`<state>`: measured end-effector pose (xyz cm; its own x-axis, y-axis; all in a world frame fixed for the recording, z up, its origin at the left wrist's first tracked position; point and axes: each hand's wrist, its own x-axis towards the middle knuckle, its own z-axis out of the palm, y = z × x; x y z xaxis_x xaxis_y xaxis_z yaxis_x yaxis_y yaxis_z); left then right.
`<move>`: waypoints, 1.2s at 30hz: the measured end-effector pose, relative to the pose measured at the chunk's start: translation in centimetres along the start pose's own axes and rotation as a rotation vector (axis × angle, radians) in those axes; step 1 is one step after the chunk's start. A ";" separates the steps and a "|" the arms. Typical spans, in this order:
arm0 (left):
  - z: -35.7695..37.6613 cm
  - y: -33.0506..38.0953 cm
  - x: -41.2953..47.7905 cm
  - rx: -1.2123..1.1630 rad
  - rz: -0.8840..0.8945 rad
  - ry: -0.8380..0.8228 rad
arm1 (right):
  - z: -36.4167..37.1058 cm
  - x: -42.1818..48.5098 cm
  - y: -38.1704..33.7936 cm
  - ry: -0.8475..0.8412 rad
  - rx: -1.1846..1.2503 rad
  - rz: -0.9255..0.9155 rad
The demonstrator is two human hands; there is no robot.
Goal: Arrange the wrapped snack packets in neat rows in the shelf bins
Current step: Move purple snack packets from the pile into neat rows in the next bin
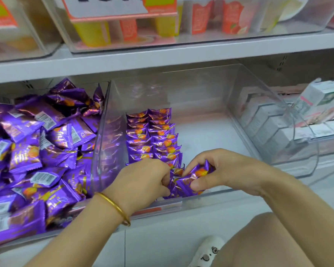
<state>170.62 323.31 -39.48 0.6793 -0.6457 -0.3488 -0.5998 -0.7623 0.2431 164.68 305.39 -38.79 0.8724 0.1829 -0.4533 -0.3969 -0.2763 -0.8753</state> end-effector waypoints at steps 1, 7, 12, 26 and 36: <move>0.1 0.1 0.0 -0.009 0.000 0.021 | 0.0 0.0 0.0 -0.006 0.004 0.002; 0.4 -0.2 0.5 -0.094 -0.029 0.028 | -0.1 0.2 0.2 -0.021 0.000 0.023; 0.4 -0.3 0.6 0.032 -0.033 0.030 | -0.3 0.5 0.3 -0.018 -0.043 0.048; 0.6 -0.2 0.3 -0.086 -0.107 0.054 | -1.7 0.1 0.6 -0.047 -0.232 -0.006; 1.0 -0.5 0.1 -0.172 -0.106 0.109 | -0.8 1.3 -1.0 -0.290 -0.498 -0.094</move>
<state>170.57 323.71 -40.52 0.7817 -0.5558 -0.2829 -0.4484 -0.8161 0.3645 166.47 305.11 -38.37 0.7558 0.4597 -0.4663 -0.0782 -0.6436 -0.7613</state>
